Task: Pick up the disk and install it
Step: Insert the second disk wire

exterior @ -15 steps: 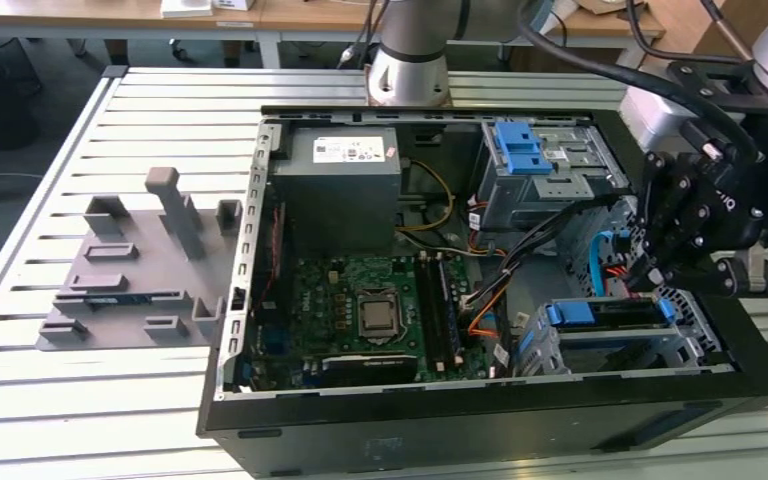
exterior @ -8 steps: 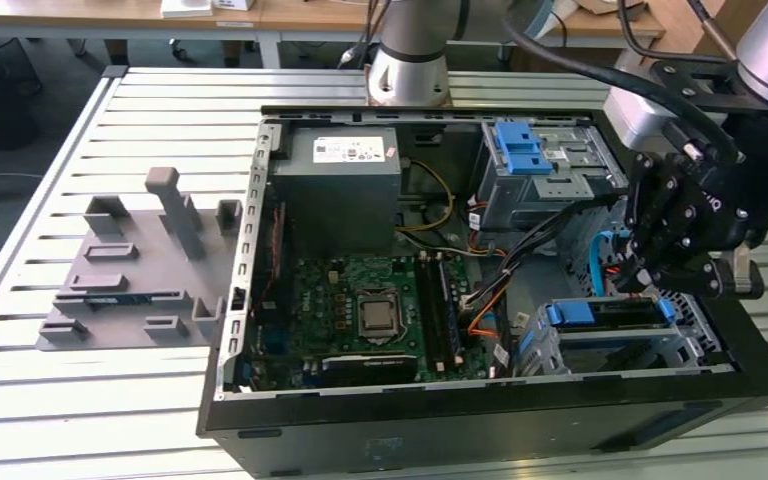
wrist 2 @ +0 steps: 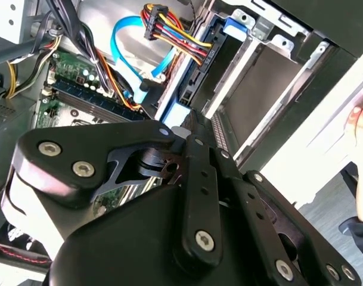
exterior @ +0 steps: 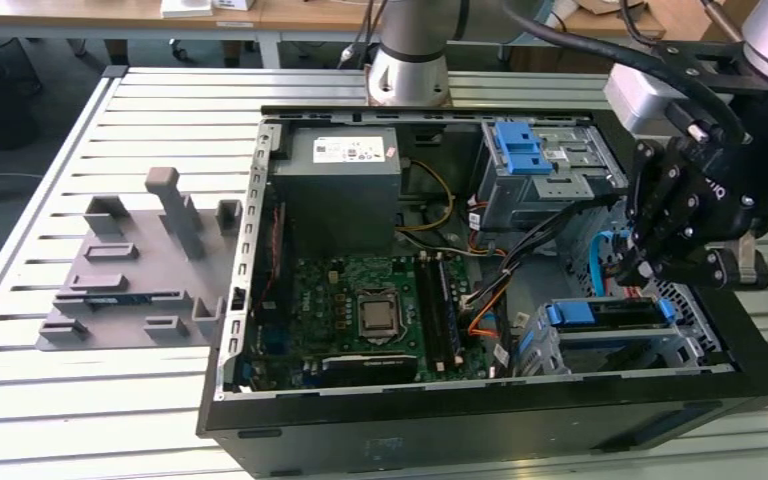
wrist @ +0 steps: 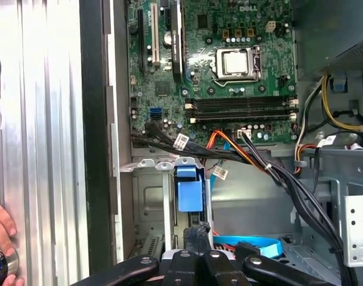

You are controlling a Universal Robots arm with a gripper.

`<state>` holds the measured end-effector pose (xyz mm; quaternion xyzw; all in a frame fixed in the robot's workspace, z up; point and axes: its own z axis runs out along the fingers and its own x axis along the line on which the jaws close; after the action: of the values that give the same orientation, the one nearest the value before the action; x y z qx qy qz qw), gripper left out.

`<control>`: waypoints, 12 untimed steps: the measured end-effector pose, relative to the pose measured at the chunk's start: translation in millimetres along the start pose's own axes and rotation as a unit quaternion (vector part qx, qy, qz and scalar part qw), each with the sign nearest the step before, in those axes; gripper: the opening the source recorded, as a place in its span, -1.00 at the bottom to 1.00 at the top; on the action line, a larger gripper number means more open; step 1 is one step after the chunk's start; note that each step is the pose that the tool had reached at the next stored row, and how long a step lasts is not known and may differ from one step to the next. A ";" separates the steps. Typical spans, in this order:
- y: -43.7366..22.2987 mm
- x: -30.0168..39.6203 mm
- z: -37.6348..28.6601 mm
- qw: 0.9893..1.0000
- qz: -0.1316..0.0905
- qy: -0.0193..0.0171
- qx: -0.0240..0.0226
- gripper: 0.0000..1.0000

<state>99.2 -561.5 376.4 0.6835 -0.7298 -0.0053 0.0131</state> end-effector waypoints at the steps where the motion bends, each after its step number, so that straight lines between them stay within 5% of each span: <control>1: 0.1 0.0 -1.7 1.000 0.000 0.000 0.000 -0.79; 12: 1.2 -5.7 -6.1 1.000 0.000 0.000 0.000 -0.79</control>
<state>98.5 -555.7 382.5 0.6835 -0.7298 -0.0053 0.0131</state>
